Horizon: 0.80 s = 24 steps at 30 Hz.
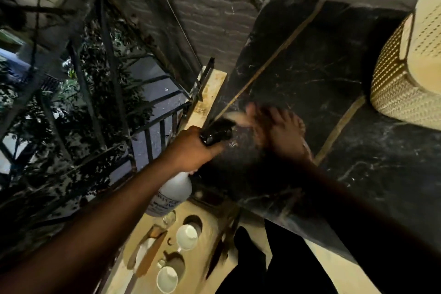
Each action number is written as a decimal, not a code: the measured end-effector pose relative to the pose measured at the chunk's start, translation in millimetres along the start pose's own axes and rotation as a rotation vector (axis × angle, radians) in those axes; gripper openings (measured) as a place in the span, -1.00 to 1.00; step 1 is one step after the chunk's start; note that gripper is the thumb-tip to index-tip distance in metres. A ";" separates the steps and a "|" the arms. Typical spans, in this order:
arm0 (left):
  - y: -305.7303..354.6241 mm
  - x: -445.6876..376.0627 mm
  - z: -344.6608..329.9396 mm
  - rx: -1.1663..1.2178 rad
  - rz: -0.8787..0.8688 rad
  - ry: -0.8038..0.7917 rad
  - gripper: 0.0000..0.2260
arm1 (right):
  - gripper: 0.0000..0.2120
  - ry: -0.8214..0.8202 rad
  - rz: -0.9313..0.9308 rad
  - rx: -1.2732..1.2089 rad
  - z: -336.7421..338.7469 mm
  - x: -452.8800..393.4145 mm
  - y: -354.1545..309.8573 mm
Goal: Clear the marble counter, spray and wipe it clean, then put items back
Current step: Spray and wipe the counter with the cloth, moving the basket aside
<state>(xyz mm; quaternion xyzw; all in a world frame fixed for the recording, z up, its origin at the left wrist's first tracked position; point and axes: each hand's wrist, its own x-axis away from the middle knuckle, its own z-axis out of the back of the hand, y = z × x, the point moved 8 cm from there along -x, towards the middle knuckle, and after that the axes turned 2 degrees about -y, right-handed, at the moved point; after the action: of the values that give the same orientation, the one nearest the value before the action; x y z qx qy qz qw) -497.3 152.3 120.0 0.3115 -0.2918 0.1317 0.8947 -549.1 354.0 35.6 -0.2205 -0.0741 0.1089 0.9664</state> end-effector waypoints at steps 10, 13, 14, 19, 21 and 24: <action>-2.5 22.5 -14.6 -0.107 -0.037 -0.143 -0.71 | -0.59 -0.082 0.375 -0.053 -23.0 124.0 -82.6; -1.7 26.0 -10.9 -0.054 -0.039 -0.055 -0.68 | -0.52 0.128 0.091 0.072 15.7 95.9 -3.4; 1.2 27.6 -11.1 -0.040 -0.046 -0.023 -0.67 | -0.51 0.151 0.040 0.138 22.9 81.4 -0.2; 20.8 37.4 -20.7 -0.111 -0.093 0.023 -0.83 | -0.60 0.094 -0.076 0.007 -14.9 67.6 -80.1; 28.8 37.4 -13.2 -0.112 -0.102 0.138 -0.85 | -0.61 0.017 0.184 0.020 -26.6 112.0 -104.9; 37.1 36.5 -25.7 -0.166 -0.132 0.034 -0.80 | -0.54 -0.095 0.275 -0.015 -12.8 157.5 -49.8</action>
<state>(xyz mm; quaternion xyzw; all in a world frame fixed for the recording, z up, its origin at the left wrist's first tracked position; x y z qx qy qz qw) -472.5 199.2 143.5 0.2526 -0.2654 0.0528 0.9290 -385.7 343.4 61.2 -0.2305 -0.0898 0.2502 0.9360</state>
